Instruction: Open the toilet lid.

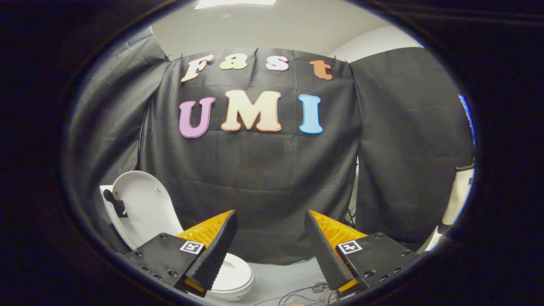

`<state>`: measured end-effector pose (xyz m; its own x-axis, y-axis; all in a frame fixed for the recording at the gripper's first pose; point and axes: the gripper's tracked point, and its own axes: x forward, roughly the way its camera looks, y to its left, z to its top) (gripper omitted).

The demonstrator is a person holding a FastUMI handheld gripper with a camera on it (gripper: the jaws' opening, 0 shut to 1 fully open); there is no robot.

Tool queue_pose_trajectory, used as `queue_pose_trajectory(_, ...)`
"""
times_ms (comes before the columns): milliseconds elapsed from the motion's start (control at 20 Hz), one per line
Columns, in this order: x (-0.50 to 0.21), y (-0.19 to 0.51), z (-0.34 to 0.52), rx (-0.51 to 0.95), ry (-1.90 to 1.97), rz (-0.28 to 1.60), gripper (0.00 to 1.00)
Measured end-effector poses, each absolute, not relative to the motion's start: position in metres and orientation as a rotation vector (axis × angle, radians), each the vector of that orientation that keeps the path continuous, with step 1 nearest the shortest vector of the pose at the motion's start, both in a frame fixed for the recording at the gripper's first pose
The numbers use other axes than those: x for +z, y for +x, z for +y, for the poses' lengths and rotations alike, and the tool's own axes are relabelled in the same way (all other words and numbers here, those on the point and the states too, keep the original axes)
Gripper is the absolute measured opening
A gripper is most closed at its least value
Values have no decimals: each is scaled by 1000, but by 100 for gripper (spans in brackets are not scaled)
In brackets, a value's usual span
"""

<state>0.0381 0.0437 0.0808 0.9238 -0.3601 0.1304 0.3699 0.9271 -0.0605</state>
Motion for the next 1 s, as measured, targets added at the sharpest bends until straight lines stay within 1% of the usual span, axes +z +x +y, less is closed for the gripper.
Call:
queue_pose_trajectory(600,90,32,42,-384,-77,-169,98)
queue_pose_trajectory(1000,88,32,41,-387,-66,-168,98)
